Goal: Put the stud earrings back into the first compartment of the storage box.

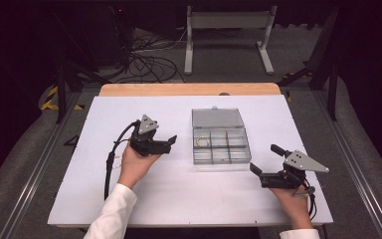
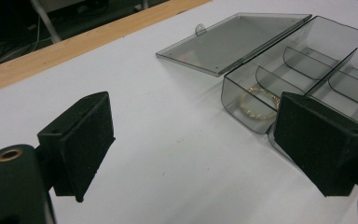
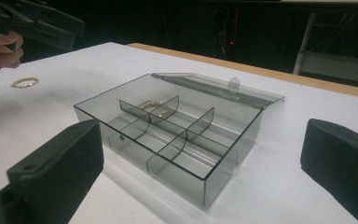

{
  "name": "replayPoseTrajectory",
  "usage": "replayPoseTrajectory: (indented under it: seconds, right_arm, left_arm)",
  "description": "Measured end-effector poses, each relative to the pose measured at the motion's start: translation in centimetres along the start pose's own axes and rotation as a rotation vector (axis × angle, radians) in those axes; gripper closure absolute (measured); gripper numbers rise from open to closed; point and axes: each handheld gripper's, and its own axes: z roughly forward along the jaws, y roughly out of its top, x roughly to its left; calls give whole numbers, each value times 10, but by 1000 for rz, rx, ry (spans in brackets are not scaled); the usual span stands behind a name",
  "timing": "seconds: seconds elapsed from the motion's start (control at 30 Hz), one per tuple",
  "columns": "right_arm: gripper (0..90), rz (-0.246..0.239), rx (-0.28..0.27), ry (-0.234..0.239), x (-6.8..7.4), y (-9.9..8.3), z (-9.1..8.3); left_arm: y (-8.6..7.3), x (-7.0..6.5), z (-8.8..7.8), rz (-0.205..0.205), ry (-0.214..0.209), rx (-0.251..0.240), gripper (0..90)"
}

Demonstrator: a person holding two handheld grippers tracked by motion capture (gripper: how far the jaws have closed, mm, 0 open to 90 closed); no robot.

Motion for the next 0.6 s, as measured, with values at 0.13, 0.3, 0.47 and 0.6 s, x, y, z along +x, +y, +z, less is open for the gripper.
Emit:
replayPoseTrajectory:
  seconds: [0.13,0.3,0.47,0.6]
  right_arm:
    - [0,-7,-6,-3,0,-1,0]
    - [0,-2,-11,-1,0,-1,1]
    - [0,-2,-7,-3,0,-1,1]
    - [0,-3,-3,-2,0,-2,2]
  left_arm:
    - [-5,7,-10,5,24,4,118]
    - [-13,17,-21,-28,32,-9,117]
    - [-21,28,-30,-40,54,-8,117]
    - [-29,37,-37,-59,70,-9,117]
